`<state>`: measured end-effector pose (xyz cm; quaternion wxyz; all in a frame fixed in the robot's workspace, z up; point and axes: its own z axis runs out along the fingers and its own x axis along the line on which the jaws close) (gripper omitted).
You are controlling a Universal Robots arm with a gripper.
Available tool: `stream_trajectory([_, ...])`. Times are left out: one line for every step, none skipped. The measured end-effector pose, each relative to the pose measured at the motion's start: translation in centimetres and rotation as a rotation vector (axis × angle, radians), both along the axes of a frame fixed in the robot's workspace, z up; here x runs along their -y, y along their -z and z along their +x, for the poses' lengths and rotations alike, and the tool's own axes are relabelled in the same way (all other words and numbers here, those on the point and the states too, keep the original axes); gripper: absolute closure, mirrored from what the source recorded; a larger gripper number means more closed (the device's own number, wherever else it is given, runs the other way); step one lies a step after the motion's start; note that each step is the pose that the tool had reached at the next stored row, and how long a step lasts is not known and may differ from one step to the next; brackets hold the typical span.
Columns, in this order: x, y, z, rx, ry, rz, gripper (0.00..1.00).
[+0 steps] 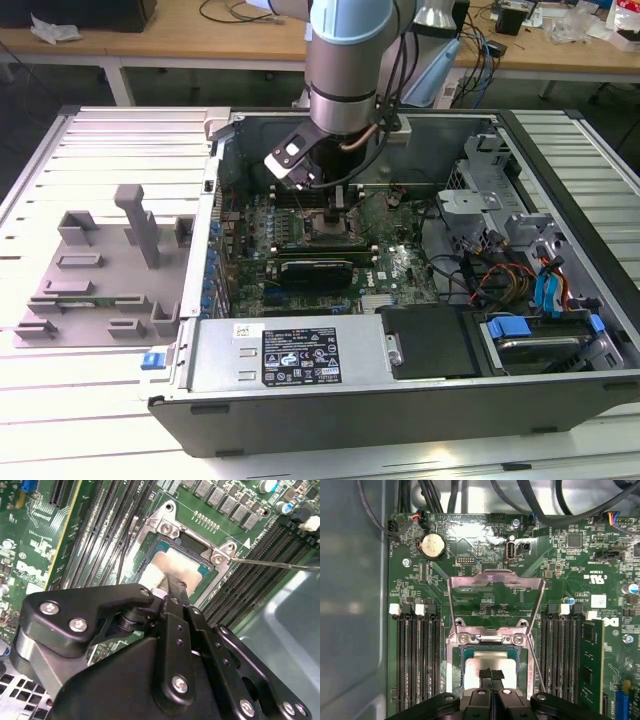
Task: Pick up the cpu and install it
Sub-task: 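Place the cpu into insertion slot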
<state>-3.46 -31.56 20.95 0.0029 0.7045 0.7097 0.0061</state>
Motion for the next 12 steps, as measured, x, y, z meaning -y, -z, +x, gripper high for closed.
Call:
stream_trajectory([0.00, 0.08, 0.00, 0.0000, 0.000, 0.0001, 0.89])
stream_trajectory([0.00, 0.09, 0.00, -0.0002, 0.000, -0.0001, 0.89])
stream_trajectory([0.00, 0.14, 0.00, 0.0000, 0.000, 0.0001, 0.89])
stream_trajectory([0.00, 0.31, -0.01, 0.0000, 0.000, 0.0004, 0.89])
stream_trajectory([0.00, 0.45, -0.01, -0.0002, 0.000, -0.0001, 0.89])
stream_trajectory([0.01, 0.48, -0.02, -0.0004, 0.000, -0.0003, 0.89])
stream_trajectory([0.01, 0.48, -0.02, -0.0003, 0.000, 0.0000, 0.89])
stream_trajectory([0.01, 0.49, -0.02, -0.0003, 0.000, 0.0003, 0.89])
stream_trajectory([0.00, 0.51, -0.02, -0.0002, 0.000, 0.0006, 0.89])
stream_trajectory([0.00, 0.54, -0.02, -0.0002, 0.000, 0.0005, 0.89])
stream_trajectory([0.01, 0.56, -0.02, -0.0004, 0.000, 0.0003, 0.89])
stream_trajectory([0.00, 0.57, -0.02, -0.0001, 0.000, 0.0006, 0.89])
